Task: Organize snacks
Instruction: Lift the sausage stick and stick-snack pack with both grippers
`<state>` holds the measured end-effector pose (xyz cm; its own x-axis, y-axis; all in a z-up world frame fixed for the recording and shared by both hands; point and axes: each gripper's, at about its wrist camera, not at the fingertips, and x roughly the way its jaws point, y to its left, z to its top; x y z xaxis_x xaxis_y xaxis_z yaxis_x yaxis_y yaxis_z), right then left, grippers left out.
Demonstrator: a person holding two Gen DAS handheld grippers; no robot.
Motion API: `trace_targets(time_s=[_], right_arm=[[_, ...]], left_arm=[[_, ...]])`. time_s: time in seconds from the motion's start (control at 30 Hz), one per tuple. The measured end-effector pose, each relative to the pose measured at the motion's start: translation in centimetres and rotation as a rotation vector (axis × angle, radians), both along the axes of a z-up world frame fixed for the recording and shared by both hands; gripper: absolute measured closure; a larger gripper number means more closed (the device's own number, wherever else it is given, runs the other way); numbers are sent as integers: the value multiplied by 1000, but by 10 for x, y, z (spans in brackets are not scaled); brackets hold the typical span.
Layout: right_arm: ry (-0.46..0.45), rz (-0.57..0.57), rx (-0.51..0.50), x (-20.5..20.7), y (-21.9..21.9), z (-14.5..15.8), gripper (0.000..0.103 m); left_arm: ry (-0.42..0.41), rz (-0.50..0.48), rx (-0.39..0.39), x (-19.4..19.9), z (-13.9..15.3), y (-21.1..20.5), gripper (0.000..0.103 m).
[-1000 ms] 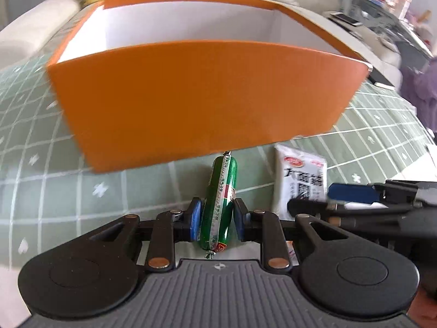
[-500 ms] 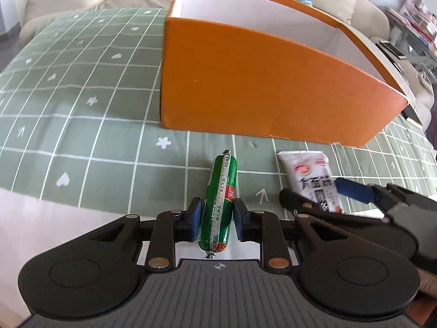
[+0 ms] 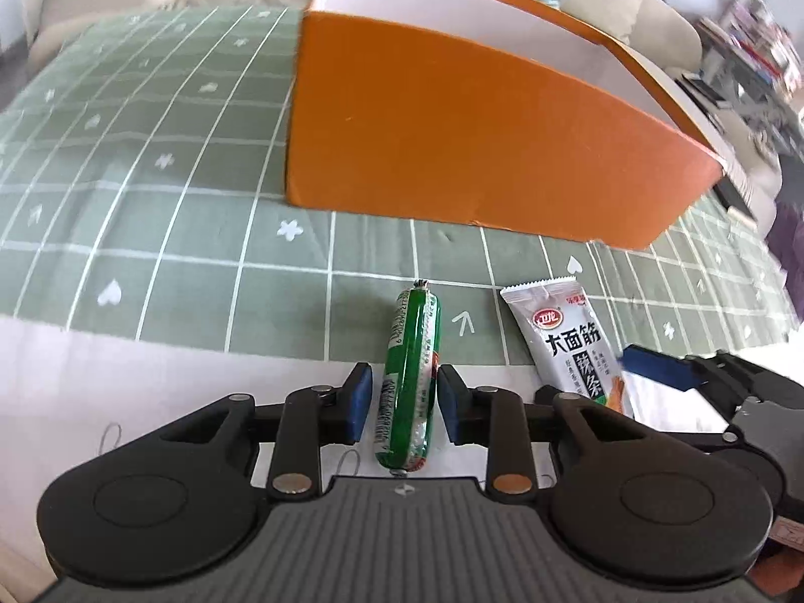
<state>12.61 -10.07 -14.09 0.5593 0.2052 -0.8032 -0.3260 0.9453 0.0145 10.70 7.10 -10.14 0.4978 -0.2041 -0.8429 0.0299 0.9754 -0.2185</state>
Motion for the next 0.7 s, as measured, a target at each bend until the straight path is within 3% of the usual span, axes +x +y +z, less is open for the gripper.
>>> trace_targets(time_s=[0.3,0.37,0.5,0.67,0.7], right_arm=[[-90,-34,19,-17,-1,-6,27],[-93,-35,20,-17,0,-6,29],[-118,-42,17,-18,-1,-4,51],[-125,-38,16,-18,2,-4,53],[-124,-38,15,-18,2,-4,54]], left_arm=[[-109,-56,214,-10,-6,-32,66],[-118,-33,209,-12,-8,-32,65],[-124,-32,226,-13,-8,-33,64],[-160,13,251,-18,-10,-38,64],[-158,18,244,-18,-9,-38,70]])
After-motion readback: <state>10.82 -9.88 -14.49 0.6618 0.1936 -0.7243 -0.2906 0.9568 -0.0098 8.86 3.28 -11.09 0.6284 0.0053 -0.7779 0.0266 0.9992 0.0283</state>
